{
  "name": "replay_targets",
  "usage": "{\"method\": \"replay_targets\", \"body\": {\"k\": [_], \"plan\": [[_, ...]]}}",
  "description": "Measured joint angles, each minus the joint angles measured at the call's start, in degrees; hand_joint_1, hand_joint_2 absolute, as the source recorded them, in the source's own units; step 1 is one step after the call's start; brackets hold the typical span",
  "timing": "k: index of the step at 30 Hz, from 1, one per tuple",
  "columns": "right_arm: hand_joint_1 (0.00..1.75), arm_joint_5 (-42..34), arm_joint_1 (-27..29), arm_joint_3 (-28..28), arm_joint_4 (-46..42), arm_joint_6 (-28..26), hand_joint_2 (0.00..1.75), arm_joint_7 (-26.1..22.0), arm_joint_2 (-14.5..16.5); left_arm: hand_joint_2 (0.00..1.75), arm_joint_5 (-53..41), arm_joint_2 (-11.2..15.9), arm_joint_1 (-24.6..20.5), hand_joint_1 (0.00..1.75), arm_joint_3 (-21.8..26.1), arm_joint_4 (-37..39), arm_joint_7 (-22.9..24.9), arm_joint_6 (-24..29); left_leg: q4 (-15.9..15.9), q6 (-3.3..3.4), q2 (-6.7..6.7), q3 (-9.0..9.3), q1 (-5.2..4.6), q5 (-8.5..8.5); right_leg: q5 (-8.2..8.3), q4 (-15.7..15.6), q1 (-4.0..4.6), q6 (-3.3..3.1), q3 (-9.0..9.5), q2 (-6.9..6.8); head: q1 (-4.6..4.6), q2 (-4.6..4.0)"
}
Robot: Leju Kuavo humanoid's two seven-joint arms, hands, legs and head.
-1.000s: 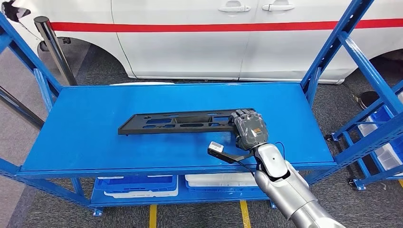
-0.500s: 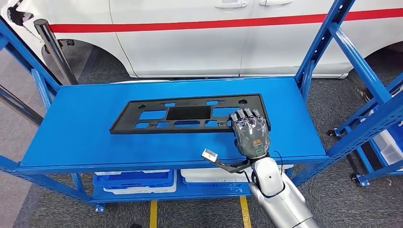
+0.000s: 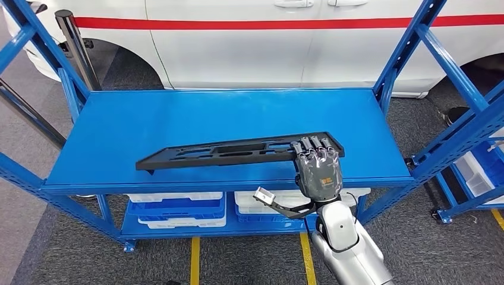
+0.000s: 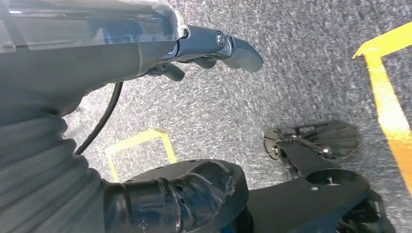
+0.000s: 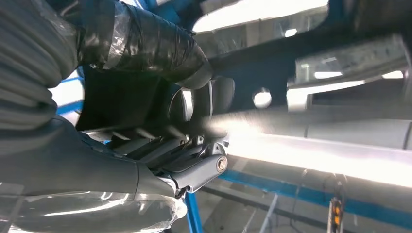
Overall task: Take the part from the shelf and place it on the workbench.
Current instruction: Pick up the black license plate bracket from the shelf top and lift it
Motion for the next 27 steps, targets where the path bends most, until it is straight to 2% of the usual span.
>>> {"method": "replay_targets", "body": {"k": [1,2,4,5,6,7,8,9,10,11,13,14,15,16,17,18,20,21,22,24,25,26,27], "plan": [[1.75,0.01,0.25,-0.09,-0.20,-0.04,1.75,-0.05,0.09,1.75,-0.09,-0.01,-0.06,0.00,-0.11,0.00,0.04,-0.03,0.20,-0.07,0.00,-0.67,-0.06,0.36,0.98,-0.55,0.01,-0.12,1.42,0.00,0.00,0.00],[1.75,0.01,0.39,-0.19,-0.44,-0.09,1.75,-0.09,0.20,1.75,-0.19,-0.02,-0.11,0.00,-0.23,0.00,0.09,-0.05,0.38,-0.18,-0.02,-1.25,-0.12,0.68,2.32,-3.10,0.06,-0.36,3.83,0.01,0.00,0.00],[1.75,0.02,0.43,-0.38,-1.10,-0.18,1.75,-0.23,0.56,1.75,-0.43,-0.11,-0.28,0.00,-0.48,-0.01,0.16,-0.08,0.66,-0.57,-0.05,-2.02,-0.28,1.28,3.26,-11.14,0.33,-1.11,9.75,0.03,-0.03,0.00],[1.75,0.01,0.46,-0.46,-1.40,-0.21,1.75,-0.33,0.73,1.75,-0.51,-0.18,-0.34,0.00,-0.57,-0.01,0.20,-0.07,0.65,-0.87,-0.06,-2.19,-0.34,1.64,3.10,-14.26,0.54,-1.45,11.78,0.04,-0.04,0.00],[1.75,-0.04,0.50,-0.56,-1.66,-0.22,1.75,-0.48,0.89,1.75,-0.57,-0.24,-0.39,0.00,-0.64,-0.01,0.23,-0.06,0.58,-1.18,-0.06,-2.29,-0.35,2.02,2.76,-16.14,0.75,-1.75,12.83,0.04,-0.05,0.00],[1.75,-0.21,0.59,-0.70,-1.82,-0.23,1.75,-0.73,1.06,1.75,-0.58,-0.28,-0.39,0.00,-0.69,-0.01,0.25,-0.04,0.44,-1.55,-0.07,-2.35,-0.34,2.46,2.89,-16.85,0.92,-2.01,13.02,0.03,-0.05,0.00],[1.75,-0.83,0.70,-0.85,-1.90,-0.17,1.75,-1.19,1.21,1.75,-0.58,-0.30,-0.39,0.00,-0.73,-0.02,0.26,0.00,0.36,-1.89,-0.11,-2.46,-0.31,2.72,3.37,-17.08,0.79,-2.39,12.76,-0.04,-0.04,0.00],[1.75,-2.59,0.80,-0.98,-1.91,0.21,1.75,-2.14,1.43,1.75,-0.56,-0.30,-0.37,0.00,-0.75,-0.02,0.24,0.04,0.64,-2.24,-0.16,-2.74,-0.27,2.29,3.94,-17.38,0.65,-2.83,12.45,-0.17,-0.04,0.00],[1.75,-5.95,0.89,-1.06,-1.89,1.23,1.75,-3.64,1.72,1.75,-0.47,-0.30,-0.36,0.00,-0.76,-0.02,0.18,0.08,1.61,-2.55,-0.21,-3.22,-0.24,0.90,4.60,-17.61,0.49,-3.32,11.95,-0.31,-0.08,0.00],[1.75,-11.47,0.93,-1.09,-1.85,3.26,1.75,-5.63,2.04,1.75,-0.31,-0.29,-0.35,0.00,-0.76,-0.02,0.07,0.10,3.56,-2.82,-0.25,-3.89,-0.19,-1.43,5.29,-17.80,0.33,-3.75,11.32,-0.45,-0.13,0.00],[1.75,-27.52,0.98,-1.09,-1.72,10.36,1.75,-10.07,2.61,1.75,0.13,-0.28,-0.35,0.00,-0.76,-0.02,-0.33,0.10,10.13,-3.31,-0.26,-5.45,-0.04,-6.85,6.53,-17.67,0.48,-4.16,9.68,-0.58,-0.21,0.00],[1.75,-36.09,1.02,-1.09,-1.61,14.40,1.75,-11.93,2.80,1.75,0.32,-0.27,-0.33,0.00,-0.75,-0.02,-0.55,0.09,13.36,-3.54,-0.26,-5.88,0.02,-8.32,7.14,-17.52,0.52,-4.19,8.75,-0.63,-0.22,0.00],[1.75,-43.41,1.09,-1.09,-1.50,17.86,1.75,-13.40,2.96,1.75,0.43,-0.26,-0.29,0.00,-0.75,-0.02,-0.72,0.06,15.37,-3.75,-0.26,-5.72,0.09,-8.46,7.72,-17.29,0.52,-4.12,7.74,-0.69,-0.22,0.00],[1.75,-48.72,1.13,-1.09,-1.41,20.40,1.75,-14.50,3.16,1.75,0.50,-0.25,-0.23,0.00,-0.74,-0.02,-0.82,0.01,15.56,-3.93,-0.25,-4.75,0.20,-7.41,8.25,-16.98,0.49,-3.99,6.71,-0.73,-0.23,0.00],[1.75,-51.68,1.12,-1.09,-1.37,21.92,1.75,-15.23,3.39,1.75,0.50,-0.24,-0.17,0.00,-0.74,-0.02,-0.86,-0.08,13.70,-4.04,-0.24,-2.84,0.34,-5.71,8.72,-16.61,0.43,-3.82,5.73,-0.75,-0.23,0.00],[1.75,-53.27,1.04,-1.09,-1.36,22.88,1.75,-15.72,3.58,1.75,0.49,-0.24,-0.12,0.00,-0.74,-0.02,-0.85,-0.20,10.32,-4.09,-0.24,-0.28,0.50,-4.48,9.14,-16.18,0.37,-3.57,4.85,-0.76,-0.24,0.00],[1.75,-54.59,0.75,-1.09,-1.34,24.09,1.75,-16.15,3.75,1.75,0.48,-0.27,0.15,0.00,-0.74,-0.01,-0.84,-0.44,2.94,-3.79,-0.32,4.57,0.44,-4.43,9.96,-15.44,0.41,-2.91,3.63,-0.76,-0.22,0.00],[1.75,-55.32,0.62,-1.09,-1.31,24.61,1.75,-16.27,3.78,1.75,0.48,-0.28,0.32,0.00,-0.73,-0.01,-0.86,-0.50,0.75,-3.47,-0.38,5.72,0.30,-5.05,10.45,-15.31,0.45,-2.57,3.33,-0.77,-0.21,0.00],[1.75,-55.92,0.49,-1.09,-1.24,25.11,1.75,-16.36,3.81,1.75,0.48,-0.31,0.47,0.00,-0.72,-0.01,-0.89,-0.54,-0.18,-3.04,-0.42,6.02,0.10,-5.31,10.99,-15.38,0.47,-2.22,3.18,-0.78,-0.19,0.00],[1.75,-56.99,0.35,-1.09,-0.95,26.02,1.75,-16.60,3.78,1.75,0.46,-0.38,0.57,0.00,-0.70,0.00,-0.91,-0.59,-0.38,-2.06,-0.31,5.15,0.18,-4.40,11.57,-15.58,0.47,-1.55,2.89,-0.68,-0.14,0.00],[1.75,-57.58,0.28,-1.10,-0.78,26.45,1.75,-16.67,3.74,1.75,0.46,-0.42,0.55,0.00,-0.70,0.00,-0.88,-0.61,-0.47,-1.49,-0.18,4.62,0.27,-3.69,10.43,-14.95,0.41,-1.27,2.52,-0.57,-0.11,0.00],[1.75,-58.28,0.21,-1.11,-0.63,26.91,1.75,-16.70,3.70,1.75,0.46,-0.45,0.54,0.00,-0.70,0.00,-0.87,-0.62,-0.58,-0.99,0.00,3.92,0.37,-2.88,8.15,-13.29,0.37,-1.05,1.92,-0.44,-0.09,0.00],[1.75,-59.11,0.11,-1.14,-0.51,27.39,1.75,-16.68,3.69,1.75,0.46,-0.48,0.49,0.00,-0.70,0.00,-0.87,-0.63,-0.55,-0.62,0.16,3.15,0.36,-2.10,5.00,-10.54,0.25,-0.92,1.16,-0.33,-0.08,0.00]]}}
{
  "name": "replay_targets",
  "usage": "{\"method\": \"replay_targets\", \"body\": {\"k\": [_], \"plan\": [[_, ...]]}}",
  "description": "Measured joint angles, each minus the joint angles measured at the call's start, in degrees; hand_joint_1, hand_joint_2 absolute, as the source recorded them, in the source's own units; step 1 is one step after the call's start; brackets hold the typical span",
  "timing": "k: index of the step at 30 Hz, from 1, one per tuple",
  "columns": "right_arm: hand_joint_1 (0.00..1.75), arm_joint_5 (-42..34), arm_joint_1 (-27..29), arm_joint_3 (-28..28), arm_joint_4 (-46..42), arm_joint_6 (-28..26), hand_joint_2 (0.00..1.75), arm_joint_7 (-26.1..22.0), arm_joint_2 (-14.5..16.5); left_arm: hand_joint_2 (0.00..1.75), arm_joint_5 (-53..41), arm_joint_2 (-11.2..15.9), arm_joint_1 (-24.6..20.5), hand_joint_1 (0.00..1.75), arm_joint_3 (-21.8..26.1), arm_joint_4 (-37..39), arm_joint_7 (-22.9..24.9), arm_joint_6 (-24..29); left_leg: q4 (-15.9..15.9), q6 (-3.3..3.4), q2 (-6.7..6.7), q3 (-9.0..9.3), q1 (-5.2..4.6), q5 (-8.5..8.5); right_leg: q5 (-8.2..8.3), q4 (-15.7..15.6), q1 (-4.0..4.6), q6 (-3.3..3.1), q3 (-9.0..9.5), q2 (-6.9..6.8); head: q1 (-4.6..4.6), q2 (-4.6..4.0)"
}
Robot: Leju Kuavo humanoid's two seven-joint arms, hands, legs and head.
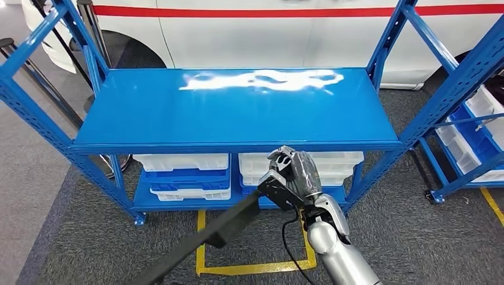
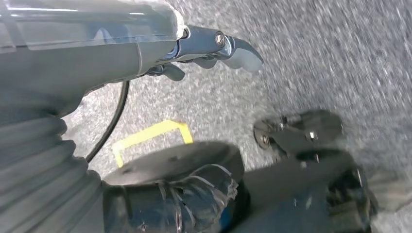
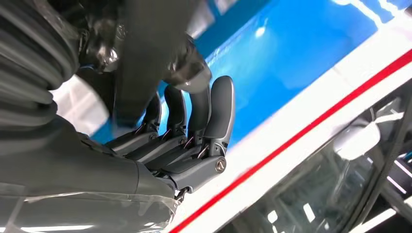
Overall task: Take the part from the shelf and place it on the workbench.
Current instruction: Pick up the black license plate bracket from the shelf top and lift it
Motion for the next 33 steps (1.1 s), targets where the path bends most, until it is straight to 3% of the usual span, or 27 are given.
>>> {"method": "replay_targets", "body": {"k": [1,2,3,4,6,7,9,10,11,13,14,15,17,18,20,21,22,24,25,27,28,29,30,32,33], "plan": [[1.75,-0.83,-0.07,-0.04,0.15,0.58,1.75,0.02,-0.01,1.75,0.01,0.00,-0.03,0.00,0.00,0.00,-0.02,-0.01,0.04,0.27,0.09,-0.92,-0.07,0.73,-3.01,3.51,-0.02,0.10,-0.71,0.02,0.02,0.00],[1.75,-1.52,-0.11,-0.07,0.31,1.11,1.75,0.01,-0.01,1.75,0.02,0.00,-0.07,0.00,0.01,0.00,-0.03,-0.02,0.13,0.34,0.16,-1.90,-0.16,1.46,-4.94,7.06,-0.02,0.17,-1.21,0.04,0.01,0.00],[1.75,-2.12,-0.11,-0.09,0.52,1.61,1.75,0.01,-0.02,1.75,0.02,0.00,-0.15,0.00,0.01,0.00,-0.04,-0.03,0.26,0.34,0.19,-2.92,-0.24,2.15,-5.34,9.70,-0.02,0.20,-1.21,0.05,0.01,0.00],[1.75,-2.67,-0.10,-0.10,0.74,2.03,1.75,0.00,-0.04,1.75,0.02,0.00,-0.24,0.00,0.02,0.00,-0.05,-0.04,0.45,0.30,0.21,-3.99,-0.31,2.81,-4.43,10.82,-0.02,0.15,-0.48,0.05,0.01,0.00],[1.75,-3.67,-0.19,-0.10,1.09,2.75,1.75,-0.03,-0.09,1.75,0.03,0.00,-0.46,0.00,0.02,0.00,-0.07,-0.06,0.92,0.09,0.20,-5.96,-0.42,4.03,-1.45,7.55,0.03,-0.26,3.78,0.09,0.01,0.00],[1.75,-4.19,-0.32,-0.10,1.17,3.12,1.75,-0.06,-0.10,1.75,0.03,-0.02,-0.57,0.00,0.02,0.00,-0.07,-0.06,1.11,-0.09,0.16,-6.68,-0.53,4.56,-1.28,3.63,0.16,-0.60,7.04,0.13,0.00,0.00],[1.75,-5.17,-0.67,-0.10,1.23,4.03,1.75,-0.14,-0.07,1.75,0.03,-0.07,-0.72,0.00,0.03,0.00,-0.05,-0.08,1.20,-0.65,0.15,-7.31,-0.65,5.61,-2.91,-3.96,0.50,-1.15,12.37,0.19,-0.03,0.00],[1.75,-5.86,-0.81,-0.10,1.28,4.63,1.75,-0.18,-0.05,1.75,0.02,-0.10,-0.75,0.00,0.04,0.00,-0.04,-0.09,1.05,-1.00,0.17,-7.41,-0.63,6.18,-3.62,-6.03,0.74,-1.38,13.52,0.21,-0.05,0.00],[1.75,-6.77,-0.87,-0.10,1.37,5.38,1.75,-0.20,-0.04,1.75,0.01,-0.11,-0.73,0.00,0.06,0.00,-0.03,-0.10,0.81,-1.37,0.18,-7.46,-0.60,6.82,-3.47,-6.89,0.84,-1.63,13.55,0.19,-0.04,0.00],[1.75,-8.99,-0.91,-0.10,1.60,7.26,1.75,-0.22,-0.03,1.75,0.01,-0.10,-0.71,0.00,0.15,0.00,-0.02,-0.09,0.99,-1.98,0.08,-8.07,-0.45,6.45,-2.05,-7.13,0.65,-2.50,12.42,-0.07,-0.02,0.00],[1.75,-10.20,-0.90,-0.10,1.73,8.29,1.75,-0.25,-0.02,1.75,0.01,-0.09,-0.73,0.00,0.19,0.00,-0.02,-0.09,2.25,-2.24,0.02,-8.69,-0.41,4.50,-1.19,-7.30,0.48,-2.95,11.60,-0.21,-0.06,0.00],[1.75,-11.33,-0.89,-0.10,1.85,9.22,1.75,-0.29,-0.01,1.75,0.01,-0.09,-0.79,0.00,0.22,0.00,-0.02,-0.08,4.60,-2.45,0.00,-9.40,-0.30,1.49,-0.33,-7.36,0.36,-3.29,10.70,-0.34,-0.12,0.00],[1.75,-13.26,-0.83,-0.10,2.10,10.77,1.75,-0.40,0.00,1.75,0.00,-0.09,-0.91,0.00,0.26,0.00,-0.03,-0.09,11.60,-2.84,0.00,-10.52,-0.22,-4.33,1.27,-7.25,0.47,-3.54,8.64,-0.42,-0.21,0.00],[1.75,-13.94,-0.80,-0.10,2.22,11.31,1.75,-0.44,-0.01,1.75,0.00,-0.09,-0.94,0.00,0.27,0.00,-0.02,-0.09,14.82,-2.97,0.00,-10.57,-0.20,-5.27,2.02,-7.12,0.52,-3.51,7.57,-0.45,-0.21,0.00],[1.75,-15.11,-0.72,-0.10,2.43,12.36,1.75,-0.48,-0.05,1.75,-0.02,-0.09,-0.90,0.00,0.28,0.00,0.04,-0.10,17.03,-3.08,0.01,-8.78,-0.19,-2.98,3.39,-6.64,0.55,-3.36,5.34,-0.50,-0.21,0.00],[1.75,-15.75,-0.69,-0.10,2.48,12.92,1.75,-0.47,-0.08,1.75,-0.04,-0.09,-0.84,0.00,0.28,0.00,0.11,-0.11,15.14,-3.06,0.00,-6.51,-0.17,-1.25,3.99,-6.31,0.54,-3.21,4.27,-0.49,-0.22,0.00],[1.75,-16.55,-0.67,-0.10,2.50,13.61,1.75,-0.45,-0.10,1.75,-0.08,-0.09,-0.75,0.00,0.28,0.00,0.20,-0.13,11.47,-3.00,-0.01,-3.37,-0.18,-0.65,4.53,-5.92,0.58,-3.02,3.35,-0.46,-0.23,0.00],[1.75,-18.42,-0.68,-0.10,2.51,15.12,1.75,-0.38,-0.17,1.75,-0.19,-0.08,-0.41,0.00,0.28,0.00,0.37,-0.16,2.97,-2.58,-0.15,2.54,-0.33,-2.27,5.52,-5.26,0.70,-2.52,2.24,-0.37,-0.21,0.00],[1.75,-19.62,-0.70,-0.10,2.55,16.07,1.75,-0.34,-0.21,1.75,-0.25,-0.07,-0.23,0.00,0.29,0.00,0.41,-0.20,0.39,-2.27,-0.22,4.04,-0.46,-3.36,6.06,-5.19,0.75,-2.24,2.03,-0.36,-0.20,0.00],[1.75,-22.55,-0.67,-0.10,2.76,18.29,1.75,-0.29,-0.37,1.75,-0.36,-0.12,0.05,0.00,0.30,0.01,0.44,-0.28,-0.77,-1.40,-0.21,4.01,-0.48,-3.25,7.02,-5.36,0.73,-1.63,1.84,-0.35,-0.16,0.00],[1.75,-24.30,-0.65,-0.10,2.91,19.55,1.75,-0.27,-0.46,1.75,-0.39,-0.16,0.07,0.00,0.31,0.02,0.44,-0.31,-0.80,-0.95,-0.11,3.54,-0.40,-2.60,6.47,-5.08,0.65,-1.29,1.59,-0.24,-0.13,0.00],[1.75,-26.00,-0.60,-0.10,3.08,20.74,1.75,-0.27,-0.60,1.75,-0.42,-0.21,0.07,0.00,0.31,0.03,0.45,-0.32,-0.86,-0.40,0.03,2.91,-0.30,-1.89,4.80,-4.00,0.59,-0.96,1.16,-0.11,-0.08,0.00],[1.75,-27.66,-0.56,-0.10,3.24,21.85,1.75,-0.26,-0.77,1.75,-0.44,-0.26,0.05,0.00,0.31,0.04,0.45,-0.32,-0.91,0.05,0.17,2.20,-0.21,-1.14,2.12,-1.89,0.49,-0.66,0.51,0.01,-0.04,0.00],[1.75,-30.82,-0.42,-0.10,3.55,23.94,1.75,-0.24,-1.05,1.75,-0.46,-0.26,0.00,0.00,0.33,0.04,0.45,-0.31,-0.76,0.53,0.27,0.44,-0.38,0.32,-3.54,4.93,0.33,-0.17,-1.01,0.11,0.01,0.00],[1.75,-32.30,-0.29,-0.10,3.71,24.92,1.75,-0.23,-1.19,1.75,-0.46,-0.26,-0.05,0.00,0.35,0.04,0.45,-0.31,-0.61,0.54,0.28,-0.56,-0.46,1.06,-4.71,8.30,0.26,-0.01,-1.45,0.11,0.01,0.00]]}}
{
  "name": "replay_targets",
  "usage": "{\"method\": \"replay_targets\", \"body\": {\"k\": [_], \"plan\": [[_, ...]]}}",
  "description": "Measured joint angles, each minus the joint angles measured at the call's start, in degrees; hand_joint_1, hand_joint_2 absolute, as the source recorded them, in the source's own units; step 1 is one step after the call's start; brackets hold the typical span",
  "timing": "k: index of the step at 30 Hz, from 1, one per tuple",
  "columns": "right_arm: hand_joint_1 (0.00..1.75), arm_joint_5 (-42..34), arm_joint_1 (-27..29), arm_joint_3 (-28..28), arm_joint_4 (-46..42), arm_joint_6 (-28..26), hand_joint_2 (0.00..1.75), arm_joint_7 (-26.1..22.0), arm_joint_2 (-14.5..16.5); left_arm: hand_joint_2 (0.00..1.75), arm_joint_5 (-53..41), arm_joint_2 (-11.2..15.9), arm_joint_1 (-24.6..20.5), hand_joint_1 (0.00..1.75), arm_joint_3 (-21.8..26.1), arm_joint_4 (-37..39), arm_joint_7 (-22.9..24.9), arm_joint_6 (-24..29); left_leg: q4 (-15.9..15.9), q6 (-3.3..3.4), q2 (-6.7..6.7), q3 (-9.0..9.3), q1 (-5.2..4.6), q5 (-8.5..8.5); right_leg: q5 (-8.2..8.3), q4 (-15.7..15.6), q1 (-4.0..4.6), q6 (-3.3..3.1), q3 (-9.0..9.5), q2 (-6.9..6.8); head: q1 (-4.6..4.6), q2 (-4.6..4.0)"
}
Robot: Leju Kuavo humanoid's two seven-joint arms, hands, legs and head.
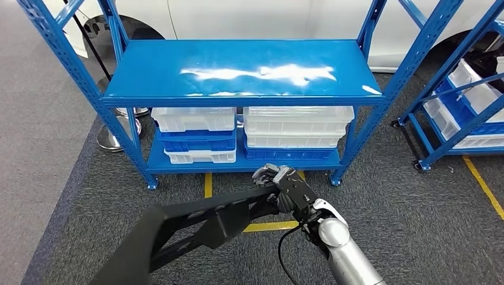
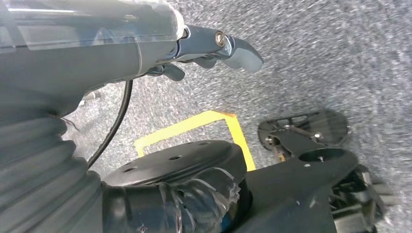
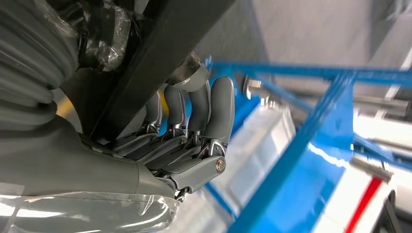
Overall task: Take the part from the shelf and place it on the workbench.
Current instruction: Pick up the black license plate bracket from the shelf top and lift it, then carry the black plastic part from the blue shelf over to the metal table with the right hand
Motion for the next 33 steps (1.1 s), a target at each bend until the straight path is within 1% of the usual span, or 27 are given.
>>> {"method": "replay_targets", "body": {"k": [1,2,3,4,6,7,8,10,11,12,14,15,16,17,19,21,22,23,25,26,27,28,29,30,31,32,33], "plan": [[1.75,-1.34,0.14,0.00,0.14,0.96,1.75,0.01,-0.11,1.75,-0.01,0.00,-0.08,0.00,0.01,0.00,0.00,0.01,0.22,-0.03,0.01,-1.10,-0.07,0.69,0.29,2.16,-0.06,0.07,0.20,0.00,-0.01,0.00],[1.75,-2.53,0.28,0.01,0.27,1.86,1.75,0.01,-0.21,1.75,-0.01,0.00,-0.18,0.00,0.02,0.00,0.00,0.01,0.52,-0.12,0.02,-2.20,-0.11,1.28,1.67,2.58,-0.10,0.03,1.23,0.00,-0.01,0.00],[1.75,-3.55,0.37,0.03,0.34,2.67,1.75,0.01,-0.28,1.75,-0.02,0.00,-0.30,0.00,0.04,0.00,0.00,0.01,0.87,-0.24,0.01,-3.19,-0.14,1.79,3.35,0.94,-0.11,-0.13,3.24,0.02,-0.01,0.00],[1.75,-4.43,0.40,0.09,0.38,3.42,1.75,0.01,-0.33,1.75,-0.02,-0.01,-0.42,0.00,0.07,0.00,0.00,0.01,1.22,-0.38,-0.01,-4.02,-0.15,2.24,4.18,-2.45,-0.09,-0.42,6.08,0.07,-0.01,0.00],[1.75,-6.11,0.36,0.52,0.38,4.80,1.75,0.05,-0.39,1.75,-0.04,-0.04,-0.62,0.00,0.12,0.00,0.02,0.03,1.62,-0.87,-0.04,-5.06,-0.27,3.09,3.14,-10.51,0.21,-1.13,11.71,0.18,-0.02,0.00],[1.75,-6.89,0.33,0.90,0.37,5.38,1.75,0.08,-0.41,1.75,-0.05,-0.05,-0.67,0.00,0.16,0.00,0.05,0.05,1.61,-1.19,-0.02,-5.29,-0.27,3.57,2.27,-13.19,0.43,-1.46,13.28,0.23,-0.02,0.00],[1.75,-7.58,0.35,1.32,0.37,5.89,1.75,0.13,-0.44,1.75,-0.05,-0.07,-0.68,0.00,0.21,0.00,0.08,0.08,1.46,-1.56,0.01,-5.43,-0.26,4.10,2.01,-14.51,0.65,-1.76,13.83,0.24,-0.03,0.00],[1.75,-8.69,0.54,2.25,0.40,6.68,1.75,0.19,-0.49,1.75,-0.06,-0.05,-0.66,0.00,0.33,0.00,0.13,0.13,1.52,-2.28,-0.06,-5.86,-0.14,4.21,3.16,-15.18,0.44,-2.57,13.11,0.05,-0.01,0.00],[1.75,-9.17,0.64,2.68,0.43,6.98,1.75,0.22,-0.51,1.75,-0.06,-0.04,-0.67,0.00,0.39,0.00,0.14,0.15,2.40,-2.60,-0.14,-6.34,-0.09,2.77,3.95,-15.42,0.29,-3.08,12.51,-0.11,-0.05,0.00],[1.75,-9.68,0.74,3.13,0.45,7.23,1.75,0.23,-0.52,1.75,-0.07,-0.03,-0.72,0.00,0.44,0.00,0.15,0.15,4.19,-2.88,-0.22,-6.94,-0.02,0.37,4.76,-15.65,0.12,-3.48,11.77,-0.27,-0.09,0.00],[1.75,-10.75,0.87,3.90,0.50,7.60,1.75,0.25,-0.58,1.75,-0.10,-0.02,-0.87,0.00,0.53,0.00,0.15,0.16,10.55,-3.34,-0.26,-8.28,0.18,-5.53,6.25,-15.58,0.22,-3.87,9.95,-0.42,-0.20,0.00],[1.75,-11.21,0.95,4.24,0.56,7.75,1.75,0.25,-0.63,1.75,-0.13,-0.02,-0.93,0.00,0.60,0.00,0.15,0.16,13.87,-3.55,-0.25,-8.58,0.23,-7.14,6.97,-15.48,0.26,-3.86,8.95,-0.46,-0.21,0.00],[1.75,-11.63,1.00,4.56,0.63,7.89,1.75,0.25,-0.69,1.75,-0.16,-0.02,-0.94,0.00,0.68,0.00,0.16,0.16,16.28,-3.72,-0.25,-8.38,0.26,-7.33,7.70,-15.31,0.27,-3.80,7.85,-0.51,-0.20,0.00],[1.75,-11.99,1.05,4.85,0.70,8.02,1.75,0.25,-0.75,1.75,-0.21,-0.02,-0.93,0.00,0.75,0.00,0.19,0.16,17.05,-3.84,-0.25,-7.47,0.32,-6.18,8.37,-15.07,0.26,-3.70,6.74,-0.56,-0.21,0.00],[1.75,-12.71,1.11,5.41,0.80,8.37,1.75,0.24,-0.85,1.75,-0.39,-0.01,-0.83,0.00,0.86,0.00,0.29,0.16,12.95,-3.93,-0.26,-2.98,0.51,-2.88,9.63,-14.36,0.20,-3.37,4.57,-0.59,-0.22,0.00],[1.75,-13.19,1.11,5.77,0.83,8.85,1.75,0.19,-0.88,1.75,-0.52,0.01,-0.64,0.00,0.90,0.00,0.42,0.16,4.68,-3.70,-0.35,2.88,0.49,-3.33,10.64,-13.57,0.30,-2.83,3.07,-0.48,-0.21,0.00],[1.75,-13.35,1.11,5.89,0.82,9.06,1.75,0.15,-0.88,1.75,-0.54,0.01,-0.48,0.00,0.91,0.00,0.44,0.16,1.73,-3.42,-0.42,4.60,0.38,-4.30,11.17,-13.40,0.35,-2.52,2.76,-0.47,-0.18,0.00],[1.75,-13.49,1.10,6.03,0.82,9.29,1.75,0.06,-0.89,1.75,-0.55,0.02,-0.32,0.00,0.91,0.00,0.46,0.13,0.10,-3.04,-0.50,5.33,0.20,-4.99,11.76,-13.44,0.39,-2.19,2.62,-0.48,-0.17,0.00],[1.75,-13.82,1.15,6.41,0.83,9.83,1.75,-0.18,-0.92,1.75,-0.56,-0.01,-0.07,0.00,0.93,0.03,0.45,0.07,-0.18,-2.08,-0.42,4.51,0.23,-4.16,12.57,-13.72,0.29,-1.51,2.39,-0.48,-0.13,0.00],[1.75,-13.95,1.20,6.60,0.83,10.13,1.75,-0.32,-0.97,1.75,-0.56,-0.04,-0.09,0.00,0.94,0.05,0.45,0.03,-0.16,-1.55,-0.29,3.87,0.31,-3.44,11.52,-13.19,0.20,-1.20,1.96,-0.38,-0.10,0.00],[1.75,-14.04,1.28,6.75,0.82,10.40,1.75,-0.46,-1.03,1.75,-0.56,-0.06,-0.12,0.00,0.95,0.07,0.45,0.02,-0.23,-1.08,-0.14,3.14,0.44,-2.62,9.25,-11.72,0.10,-0.94,1.33,-0.28,-0.08,0.00],[1.75,-14.10,1.34,6.89,0.80,10.64,1.75,-0.61,-1.11,1.75,-0.56,-0.08,-0.22,0.00,0.96,0.09,0.46,0.01,-0.23,-0.71,0.00,2.30,0.46,-1.86,5.91,-9.14,-0.05,-0.74,0.61,-0.17,-0.08,0.00],[1.75,-14.12,1.41,7.02,0.76,10.89,1.75,-0.78,-1.19,1.75,-0.56,-0.07,-0.27,0.00,0.96,0.09,0.46,0.01,-0.20,-0.49,0.04,1.38,0.42,-1.10,2.55,-5.75,-0.09,-0.56,0.00,-0.13,-0.04,0.00],[1.75,-14.13,1.49,7.16,0.72,11.12,1.75,-0.95,-1.26,1.75,-0.57,-0.07,-0.33,0.00,0.96,0.09,0.46,0.01,-0.14,-0.40,0.08,0.45,0.37,-0.35,0.38,-2.27,-0.15,-0.40,-0.34,-0.11,-0.04,0.00],[1.75,-14.13,1.60,7.33,0.68,11.32,1.75,-1.08,-1.33,1.75,-0.58,-0.06,-0.41,0.00,0.96,0.09,0.46,0.01,-0.04,-0.38,0.11,-0.57,0.32,0.37,-0.19,0.58,-0.20,-0.28,-0.28,-0.09,-0.04,0.00],[1.75,-14.13,1.77,7.47,0.63,11.50,1.75,-1.18,-1.40,1.75,-0.60,-0.05,-0.51,0.00,0.96,0.09,0.46,0.01,0.12,-0.45,0.14,-1.62,0.28,1.05,0.77,2.14,-0.22,-0.24,0.36,-0.09,-0.04,0.00],[1.75,-14.12,1.95,7.58,0.57,11.66,1.75,-1.26,-1.46,1.75,-0.61,-0.05,-0.62,0.00,0.96,0.09,0.46,0.01,0.34,-0.56,0.15,-2.66,0.26,1.67,2.59,1.95,-0.22,-0.31,1.76,-0.08,-0.05,0.00]]}}
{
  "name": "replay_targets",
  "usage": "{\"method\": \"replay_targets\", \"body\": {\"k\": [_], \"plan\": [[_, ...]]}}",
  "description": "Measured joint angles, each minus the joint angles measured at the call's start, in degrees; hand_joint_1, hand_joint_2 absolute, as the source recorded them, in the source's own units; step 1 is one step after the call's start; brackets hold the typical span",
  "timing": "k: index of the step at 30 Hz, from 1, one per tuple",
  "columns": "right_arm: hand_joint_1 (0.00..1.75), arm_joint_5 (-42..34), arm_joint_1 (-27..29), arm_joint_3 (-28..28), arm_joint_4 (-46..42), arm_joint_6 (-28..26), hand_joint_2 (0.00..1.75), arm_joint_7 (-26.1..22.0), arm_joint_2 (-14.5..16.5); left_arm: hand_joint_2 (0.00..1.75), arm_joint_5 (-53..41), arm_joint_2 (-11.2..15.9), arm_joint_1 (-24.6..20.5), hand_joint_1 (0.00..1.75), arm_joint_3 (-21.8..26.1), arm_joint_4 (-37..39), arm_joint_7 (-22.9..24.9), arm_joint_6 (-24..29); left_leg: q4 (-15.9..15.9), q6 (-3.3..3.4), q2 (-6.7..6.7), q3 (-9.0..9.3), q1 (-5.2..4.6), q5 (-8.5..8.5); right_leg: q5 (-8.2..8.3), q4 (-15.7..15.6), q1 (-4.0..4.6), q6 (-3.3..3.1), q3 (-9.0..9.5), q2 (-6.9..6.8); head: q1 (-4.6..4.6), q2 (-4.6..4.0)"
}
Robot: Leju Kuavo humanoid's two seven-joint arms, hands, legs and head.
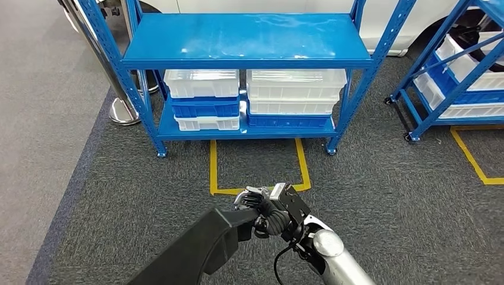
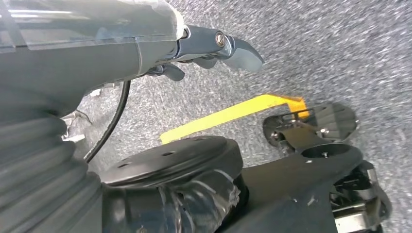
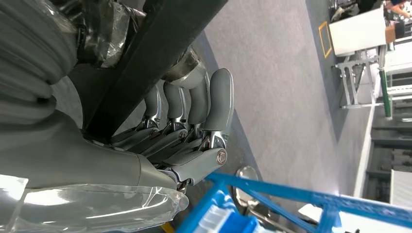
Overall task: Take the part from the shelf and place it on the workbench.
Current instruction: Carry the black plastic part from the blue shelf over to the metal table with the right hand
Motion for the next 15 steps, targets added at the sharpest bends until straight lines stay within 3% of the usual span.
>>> {"method": "replay_targets", "body": {"k": [1,2,4,5,7,8,10,12,13,14,15], "plan": [[1.75,0.03,0.15,0.09,-0.11,0.17,1.75,-0.08,-0.05,1.75,-0.01,0.00,-0.10,0.00,0.00,0.00,0.00,0.00,0.27,-0.15,-0.01,-0.96,-0.02,0.56,1.65,-1.89,0.02,-0.19,2.25,0.02,-0.01,0.00],[1.75,0.09,0.24,0.15,-0.32,0.32,1.75,-0.18,-0.10,1.75,-0.02,-0.01,-0.21,0.00,0.00,0.00,0.00,0.00,0.56,-0.37,-0.03,-1.81,-0.07,1.04,2.01,-5.43,0.08,-0.52,5.28,0.07,-0.01,0.00],[1.75,0.23,0.25,0.37,-0.82,0.52,1.75,-0.48,-0.14,1.75,-0.08,-0.02,-0.37,0.00,0.00,0.00,0.04,-0.01,0.89,-0.93,-0.04,-2.78,-0.19,1.87,0.20,-13.38,0.38,-1.18,10.83,0.18,-0.02,0.00],[1.75,0.27,0.23,0.52,-1.01,0.55,1.75,-0.67,-0.15,1.75,-0.13,-0.02,-0.43,0.00,0.00,0.00,0.06,-0.02,0.85,-1.28,-0.01,-3.05,-0.22,2.31,-0.91,-15.98,0.58,-1.44,12.23,0.23,-0.03,0.00],[1.75,0.31,0.45,0.84,-1.14,0.61,1.75,-1.10,-0.15,1.75,-0.20,-0.01,-0.47,0.00,0.00,0.00,0.08,-0.02,0.62,-2.05,0.00,-3.39,-0.13,3.04,-0.90,-17.59,0.66,-1.98,12.38,0.17,-0.01,0.00],[1.75,0.36,0.65,0.94,-1.15,0.64,1.75,-1.34,-0.16,1.75,-0.23,-0.01,-0.47,0.00,0.00,0.00,0.08,-0.02,0.93,-2.39,-0.05,-3.70,-0.05,2.61,-0.40,-17.77,0.57,-2.35,12.07,0.08,-0.03,0.00],[1.75,0.49,1.10,1.03,-1.24,0.73,1.75,-1.91,-0.16,1.75,-0.31,0.01,-0.54,0.00,0.00,0.00,0.07,0.00,4.36,-3.00,-0.17,-4.95,0.11,-1.20,0.64,-18.03,0.33,-3.19,11.34,-0.17,-0.11,0.00],[1.75,0.65,1.37,1.03,-1.40,0.81,1.75,-2.44,-0.16,1.75,-0.43,0.01,-0.74,0.00,0.00,0.00,0.07,0.04,11.47,-3.49,-0.18,-6.88,0.17,-6.25,1.47,-17.96,0.49,-3.60,10.29,-0.30,-0.19,0.00],[1.75,0.76,1.55,1.03,-1.46,0.81,1.75,-2.64,-0.17,1.75,-0.49,0.01,-0.83,0.00,0.00,0.00,0.07,0.08,14.68,-3.65,-0.18,-7.49,0.18,-7.37,1.82,-17.90,0.56,-3.59,9.77,-0.35,-0.19,0.00],[1.75,0.96,1.76,1.03,-1.48,0.79,1.75,-2.90,-0.16,1.75,-0.55,0.01,-0.89,0.00,-0.01,0.00,0.09,0.10,16.44,-3.74,-0.17,-7.42,0.19,-7.33,2.12,-17.79,0.62,-3.55,9.28,-0.37,-0.19,0.00],[1.75,1.20,2.03,1.03,-1.55,0.76,1.75,-3.18,-0.16,1.75,-0.63,0.01,-0.90,0.00,-0.01,0.00,0.14,0.12,16.09,-3.74,-0.17,-6.34,0.20,-6.28,2.34,-17.64,0.65,-3.48,8.87,-0.38,-0.19,0.00]]}}
